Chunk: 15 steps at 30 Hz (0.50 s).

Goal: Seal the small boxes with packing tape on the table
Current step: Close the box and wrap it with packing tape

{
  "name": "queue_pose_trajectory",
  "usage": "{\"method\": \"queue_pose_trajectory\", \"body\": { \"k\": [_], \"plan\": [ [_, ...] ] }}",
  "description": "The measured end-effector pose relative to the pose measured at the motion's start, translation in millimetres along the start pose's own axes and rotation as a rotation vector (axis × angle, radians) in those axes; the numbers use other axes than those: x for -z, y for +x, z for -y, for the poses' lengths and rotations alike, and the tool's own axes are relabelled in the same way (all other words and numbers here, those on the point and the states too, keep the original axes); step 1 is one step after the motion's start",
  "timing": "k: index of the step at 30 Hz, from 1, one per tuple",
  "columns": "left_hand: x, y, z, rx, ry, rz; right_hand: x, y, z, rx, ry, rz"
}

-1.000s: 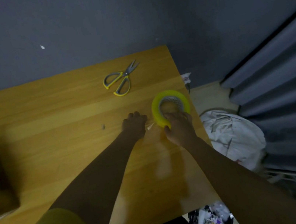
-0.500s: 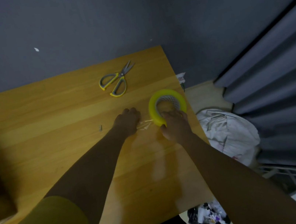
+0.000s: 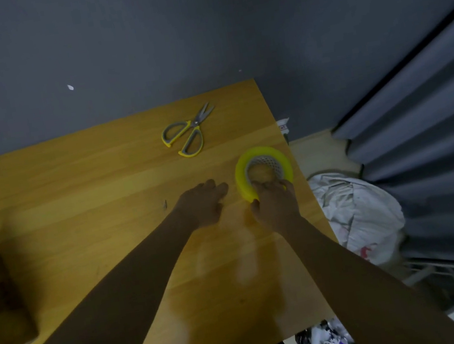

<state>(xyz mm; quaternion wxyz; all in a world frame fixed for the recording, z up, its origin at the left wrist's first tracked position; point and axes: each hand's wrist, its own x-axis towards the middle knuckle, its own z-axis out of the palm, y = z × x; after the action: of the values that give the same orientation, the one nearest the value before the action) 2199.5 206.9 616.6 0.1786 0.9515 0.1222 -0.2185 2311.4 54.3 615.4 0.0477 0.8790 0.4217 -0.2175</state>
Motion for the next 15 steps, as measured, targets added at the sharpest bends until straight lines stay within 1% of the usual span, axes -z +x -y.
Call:
{"method": "queue_pose_trajectory", "body": {
  "k": [2, 5, 10, 12, 14, 15],
  "plan": [
    [-1.8, -4.7, 0.5, 0.038, -0.117, 0.016, -0.1, -1.1, -0.9, 0.007, 0.006, -0.016],
    [-4.7, -10.6, 3.8, 0.108, -0.228, -0.006, -2.9, -1.8, -1.7, 0.016, -0.001, -0.056],
    [-11.0, -12.7, 4.0, 0.157, -0.364, -0.105, -6.5, 1.8, -2.6, 0.023, -0.015, -0.067],
    [-14.4, -14.4, 5.7, 0.216, -0.418, -0.131, -9.6, 2.8, -2.7, 0.037, -0.031, -0.126],
    [-16.4, -16.4, 10.7, 0.317, -0.533, -0.166, -15.9, 3.8, -3.1, 0.035, -0.100, -0.198],
    [-17.9, -16.3, 13.5, 0.336, -0.563, -0.187, -18.6, 4.4, -3.4, 0.033, -0.126, -0.240]
  ]
}}
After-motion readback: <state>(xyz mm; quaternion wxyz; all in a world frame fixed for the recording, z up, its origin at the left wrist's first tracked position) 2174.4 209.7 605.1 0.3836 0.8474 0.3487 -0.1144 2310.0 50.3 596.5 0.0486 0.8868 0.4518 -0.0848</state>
